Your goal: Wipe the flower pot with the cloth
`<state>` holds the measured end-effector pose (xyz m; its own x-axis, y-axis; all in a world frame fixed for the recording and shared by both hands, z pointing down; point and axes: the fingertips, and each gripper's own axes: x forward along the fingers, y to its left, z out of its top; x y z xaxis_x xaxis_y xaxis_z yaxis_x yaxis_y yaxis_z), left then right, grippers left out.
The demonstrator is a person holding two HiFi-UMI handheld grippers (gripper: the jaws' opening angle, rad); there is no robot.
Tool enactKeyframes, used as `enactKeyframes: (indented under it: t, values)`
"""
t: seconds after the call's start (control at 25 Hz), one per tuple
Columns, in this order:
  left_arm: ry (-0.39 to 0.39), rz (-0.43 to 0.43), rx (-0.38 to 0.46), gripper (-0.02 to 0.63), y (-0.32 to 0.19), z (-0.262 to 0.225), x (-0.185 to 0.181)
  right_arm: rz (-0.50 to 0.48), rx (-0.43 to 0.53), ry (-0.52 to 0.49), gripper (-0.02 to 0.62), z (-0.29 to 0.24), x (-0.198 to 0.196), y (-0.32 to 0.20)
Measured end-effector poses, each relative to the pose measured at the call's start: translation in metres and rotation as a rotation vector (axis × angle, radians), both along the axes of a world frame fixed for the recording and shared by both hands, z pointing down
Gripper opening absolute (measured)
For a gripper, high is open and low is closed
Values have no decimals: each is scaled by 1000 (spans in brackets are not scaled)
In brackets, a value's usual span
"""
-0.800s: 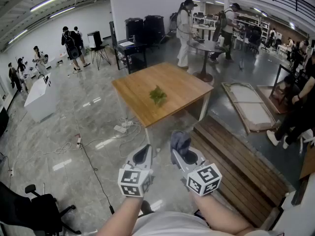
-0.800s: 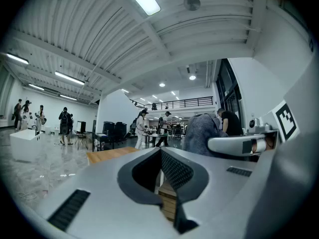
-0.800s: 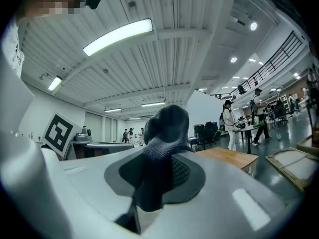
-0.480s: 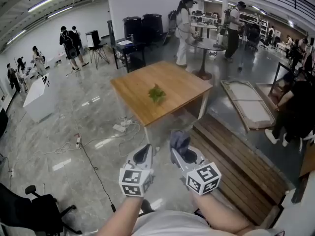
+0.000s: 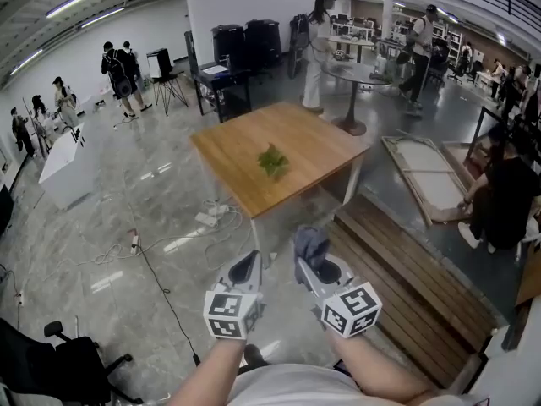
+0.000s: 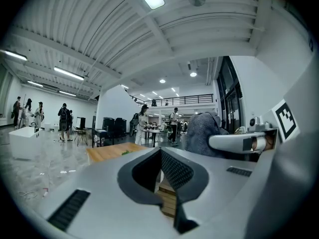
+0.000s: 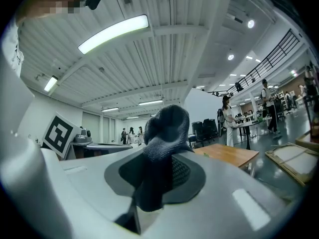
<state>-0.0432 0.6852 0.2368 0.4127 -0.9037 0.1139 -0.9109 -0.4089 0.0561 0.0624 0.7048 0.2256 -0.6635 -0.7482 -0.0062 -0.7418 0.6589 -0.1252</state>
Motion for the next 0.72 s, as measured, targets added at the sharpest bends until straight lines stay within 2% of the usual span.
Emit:
enactKeyframes:
  t: [0.32, 0.72]
  values:
    - [22, -4, -23, 6, -57, 11, -52, 12, -32, 15, 67, 17, -48, -57]
    - [0, 88, -59, 6, -156, 20, -125, 99, -71, -2, 68, 26, -120, -151]
